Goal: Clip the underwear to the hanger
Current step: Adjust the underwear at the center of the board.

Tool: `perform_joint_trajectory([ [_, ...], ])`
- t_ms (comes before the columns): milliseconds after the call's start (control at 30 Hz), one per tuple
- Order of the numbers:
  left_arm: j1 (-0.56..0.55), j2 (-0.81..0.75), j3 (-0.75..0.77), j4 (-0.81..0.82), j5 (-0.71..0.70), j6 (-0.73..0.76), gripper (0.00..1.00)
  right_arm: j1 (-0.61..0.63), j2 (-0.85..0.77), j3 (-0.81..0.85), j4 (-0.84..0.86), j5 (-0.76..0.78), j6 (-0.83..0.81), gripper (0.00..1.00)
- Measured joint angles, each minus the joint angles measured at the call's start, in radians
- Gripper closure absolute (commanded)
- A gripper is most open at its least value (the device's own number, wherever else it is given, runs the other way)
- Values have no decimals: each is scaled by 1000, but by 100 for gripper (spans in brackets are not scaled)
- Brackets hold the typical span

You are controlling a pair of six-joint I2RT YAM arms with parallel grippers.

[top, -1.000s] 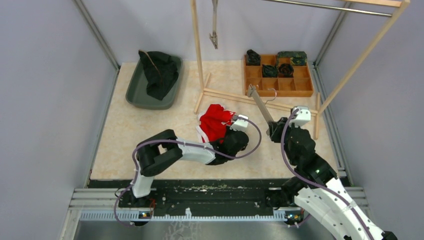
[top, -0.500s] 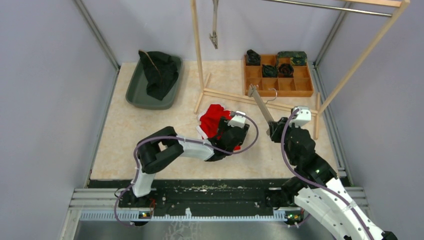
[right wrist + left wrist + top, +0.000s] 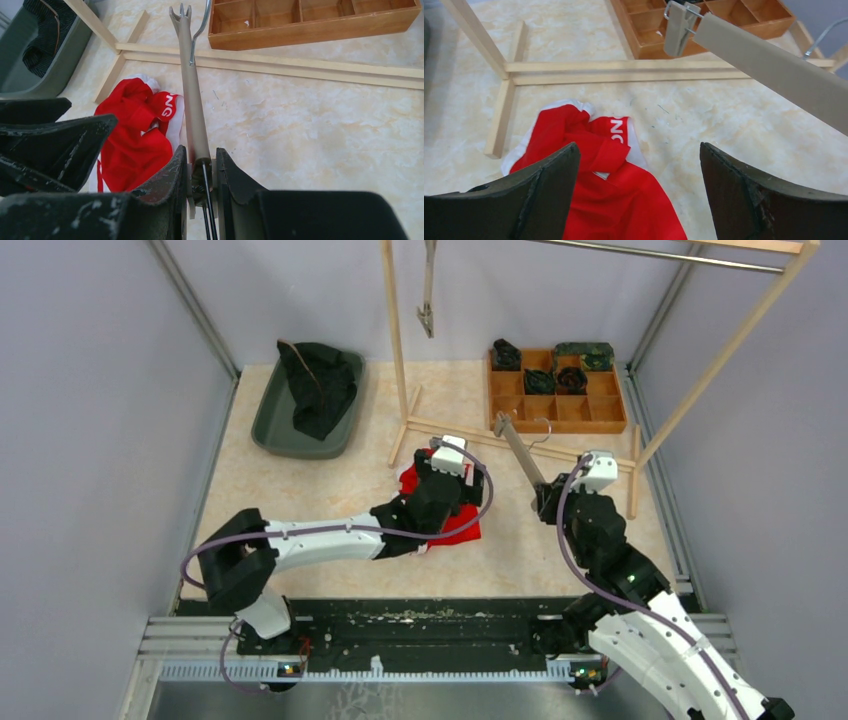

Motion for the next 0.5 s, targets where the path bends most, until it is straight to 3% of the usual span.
perform_joint_trajectory([
  [167,1,-48,-26,-97,116,-83,6,0,3,-5,1,-7,3,100],
  [300,29,-63,-143,-103,268,-104,5,0,1,-5,1,-17,8,100],
  [500,156,-91,-266,-83,477,-115,5,0,-1,-14,-1,-26,11,100],
])
